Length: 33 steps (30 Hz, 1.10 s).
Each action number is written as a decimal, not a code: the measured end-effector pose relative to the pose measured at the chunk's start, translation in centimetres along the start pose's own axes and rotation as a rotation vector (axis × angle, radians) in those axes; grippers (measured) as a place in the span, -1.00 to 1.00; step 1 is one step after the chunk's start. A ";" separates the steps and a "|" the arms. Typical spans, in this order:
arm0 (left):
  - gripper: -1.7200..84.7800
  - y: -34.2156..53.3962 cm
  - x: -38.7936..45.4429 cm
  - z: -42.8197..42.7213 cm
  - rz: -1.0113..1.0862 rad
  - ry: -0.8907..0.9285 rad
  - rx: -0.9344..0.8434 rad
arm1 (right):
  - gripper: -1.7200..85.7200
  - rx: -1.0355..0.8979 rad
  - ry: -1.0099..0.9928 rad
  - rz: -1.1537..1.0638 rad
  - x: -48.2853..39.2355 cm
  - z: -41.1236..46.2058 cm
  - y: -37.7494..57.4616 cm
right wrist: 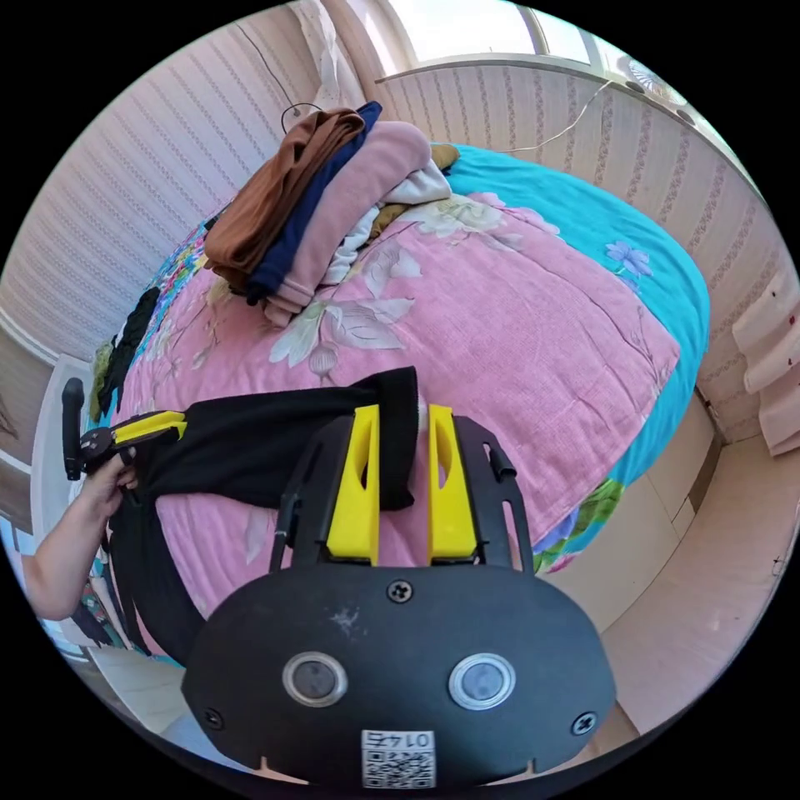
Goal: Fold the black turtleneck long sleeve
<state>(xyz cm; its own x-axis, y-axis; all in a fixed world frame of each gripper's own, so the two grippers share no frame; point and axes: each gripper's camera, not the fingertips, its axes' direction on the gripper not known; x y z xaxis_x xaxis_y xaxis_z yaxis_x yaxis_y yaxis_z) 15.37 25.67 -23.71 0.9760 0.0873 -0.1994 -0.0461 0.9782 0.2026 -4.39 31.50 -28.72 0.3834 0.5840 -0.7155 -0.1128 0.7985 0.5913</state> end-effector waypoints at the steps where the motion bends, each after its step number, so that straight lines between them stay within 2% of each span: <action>1: -0.89 0.0 -0.2 0.2 -0.010 0.012 0.007 | -0.85 -0.009 -0.018 -0.005 0.5 0.2 0.1; 4: -0.97 0.1 -1.4 0.3 -0.058 0.046 0.046 | -0.91 -0.025 -0.256 0.003 2.1 0.4 0.6; 7: -0.98 0.8 -2.9 -1.0 -0.101 0.101 0.126 | -0.93 -0.081 -0.535 -0.106 0.6 0.3 2.1; 11: -0.98 4.1 -5.4 -4.3 -0.157 0.133 0.229 | -0.94 -0.312 -0.902 -0.280 -5.9 1.2 5.8; 14: -0.98 8.3 -7.6 -6.6 -0.222 0.132 0.272 | -0.94 -0.474 -1.068 -0.430 -12.2 1.9 8.7; 23: -0.98 22.9 -14.5 -8.5 -0.553 0.066 0.205 | -0.94 -0.724 -1.195 -0.861 -28.1 4.1 16.2; 27: -0.98 27.9 -17.2 -6.5 -0.697 0.060 0.156 | -0.92 -0.784 -1.062 -1.021 -32.6 5.5 19.8; 31: -0.98 30.3 -18.5 -6.0 -0.758 0.043 0.124 | -0.82 -0.823 -0.849 -1.165 -37.2 7.3 24.2; 33: -0.98 31.9 -18.6 -6.7 -0.770 0.039 0.127 | -0.77 -0.877 -0.847 -1.226 -38.7 7.2 26.0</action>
<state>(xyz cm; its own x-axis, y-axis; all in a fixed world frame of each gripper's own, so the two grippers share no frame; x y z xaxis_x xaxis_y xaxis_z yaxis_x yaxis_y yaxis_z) -5.69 56.48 -19.97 0.7147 -0.5990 -0.3612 0.6685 0.7369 0.1007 -15.51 28.65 17.03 0.9253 -0.3790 -0.0091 0.2748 0.6871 -0.6726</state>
